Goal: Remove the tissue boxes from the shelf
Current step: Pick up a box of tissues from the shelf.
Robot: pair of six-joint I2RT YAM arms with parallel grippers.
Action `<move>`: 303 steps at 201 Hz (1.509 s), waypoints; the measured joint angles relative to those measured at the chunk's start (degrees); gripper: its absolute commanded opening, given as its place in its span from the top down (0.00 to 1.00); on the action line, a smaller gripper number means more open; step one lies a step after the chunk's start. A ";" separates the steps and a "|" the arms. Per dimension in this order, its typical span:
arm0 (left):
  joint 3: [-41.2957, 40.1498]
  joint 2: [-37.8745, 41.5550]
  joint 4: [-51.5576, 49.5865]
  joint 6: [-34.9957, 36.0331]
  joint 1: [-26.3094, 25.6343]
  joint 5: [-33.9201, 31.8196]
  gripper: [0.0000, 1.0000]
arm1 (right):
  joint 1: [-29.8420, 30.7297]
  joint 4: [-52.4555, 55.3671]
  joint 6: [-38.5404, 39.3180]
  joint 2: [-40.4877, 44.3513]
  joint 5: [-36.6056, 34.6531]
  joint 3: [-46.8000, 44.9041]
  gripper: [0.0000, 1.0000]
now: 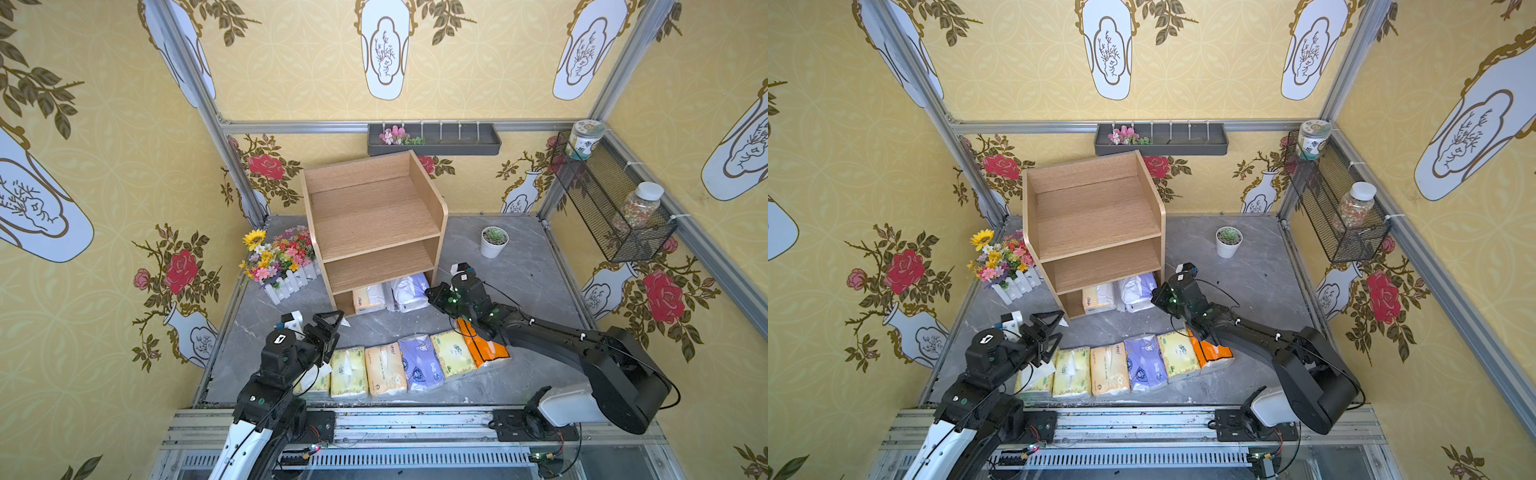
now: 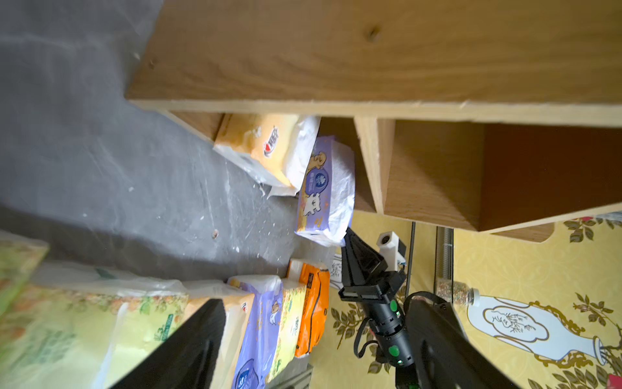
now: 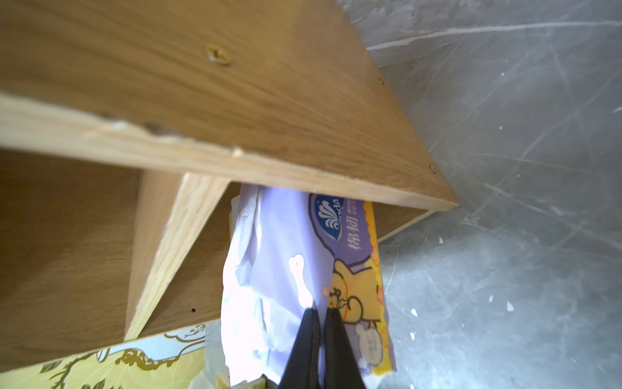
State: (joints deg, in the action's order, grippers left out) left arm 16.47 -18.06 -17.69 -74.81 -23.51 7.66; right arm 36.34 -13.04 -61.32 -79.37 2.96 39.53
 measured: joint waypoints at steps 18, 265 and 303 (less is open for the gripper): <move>-0.96 -6.56 5.70 -2.05 -9.86 -4.50 0.08 | -0.11 1.01 -0.20 1.86 0.50 -0.55 1.00; 12.24 -62.40 61.79 -22.99 -29.00 -15.76 0.02 | -1.44 26.75 -3.43 37.20 10.95 -3.37 1.00; 12.72 -65.33 65.20 -25.77 -30.84 -17.38 0.24 | -1.44 26.91 -4.70 38.21 10.40 -3.98 1.00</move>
State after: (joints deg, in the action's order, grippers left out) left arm 29.19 -83.40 47.51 -100.57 -54.35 -9.72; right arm 34.89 13.87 -66.02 -41.17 13.37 35.55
